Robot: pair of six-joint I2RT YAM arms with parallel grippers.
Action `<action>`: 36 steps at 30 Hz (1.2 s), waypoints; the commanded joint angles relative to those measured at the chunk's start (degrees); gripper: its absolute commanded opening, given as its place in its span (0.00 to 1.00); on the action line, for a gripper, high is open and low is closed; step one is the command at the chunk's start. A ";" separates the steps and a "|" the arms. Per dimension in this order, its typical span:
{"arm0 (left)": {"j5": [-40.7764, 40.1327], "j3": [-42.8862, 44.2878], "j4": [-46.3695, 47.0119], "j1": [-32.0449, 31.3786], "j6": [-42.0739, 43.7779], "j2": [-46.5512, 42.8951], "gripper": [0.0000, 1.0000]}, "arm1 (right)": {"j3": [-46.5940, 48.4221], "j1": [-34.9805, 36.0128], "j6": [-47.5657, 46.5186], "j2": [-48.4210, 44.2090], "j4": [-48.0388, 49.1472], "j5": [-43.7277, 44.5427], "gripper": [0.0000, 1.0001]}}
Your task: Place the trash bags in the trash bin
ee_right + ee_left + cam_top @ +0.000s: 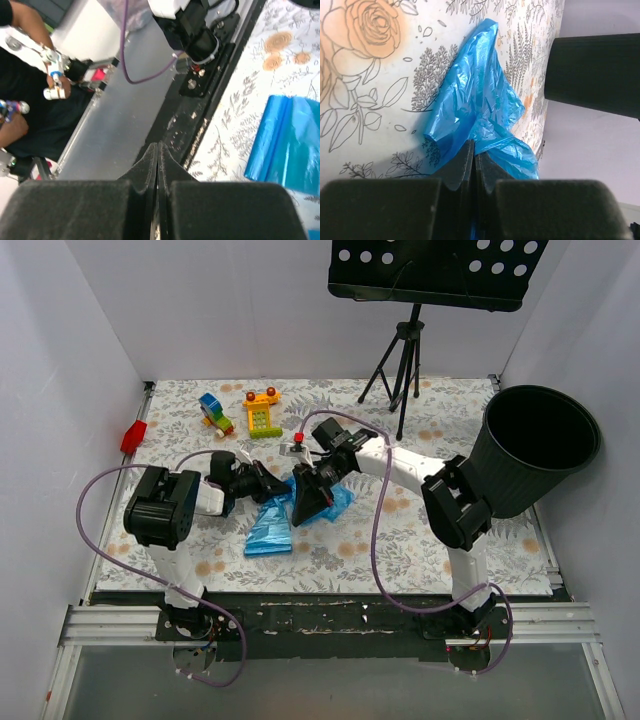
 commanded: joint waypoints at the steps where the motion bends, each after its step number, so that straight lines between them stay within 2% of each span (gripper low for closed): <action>1: -0.60 1.75 3.15 -0.33 0.99 -1.88 0.00 | -0.58 -5.19 16.21 0.28 9.79 -11.93 0.06; 4: 3.62 0.26 2.81 -0.33 2.92 -4.77 0.00 | -2.67 -9.59 11.08 -4.96 11.88 4.64 0.32; 6: 5.03 -0.97 1.49 -0.33 3.01 -7.32 0.00 | -8.27 -10.57 14.01 -10.75 22.55 15.46 0.48; 9: 6.26 -2.47 -0.27 -0.33 3.10 -10.93 0.00 | -17.78 -10.66 23.23 -16.75 41.02 28.49 0.79; 11: 8.01 -2.82 -1.06 -0.33 3.89 -12.95 0.00 | -18.07 -10.31 25.80 -15.97 43.44 30.44 0.82; 14: 10.74 -2.73 -4.12 -0.33 6.61 -14.89 0.00 | -14.20 -10.05 31.66 -12.02 43.00 28.88 0.84; 17: 13.20 -2.82 -4.15 -0.33 6.27 -15.68 0.00 | -15.59 -9.26 35.65 -11.22 49.74 27.81 0.85; 27: 14.79 -3.17 -0.54 -0.24 2.58 -17.79 0.00 | -15.42 -3.98 30.65 -9.73 48.10 29.48 0.87; 36: 18.56 -4.84 3.86 0.11 -2.79 -19.81 0.00 | -16.39 -3.45 29.94 -6.30 50.65 28.52 0.84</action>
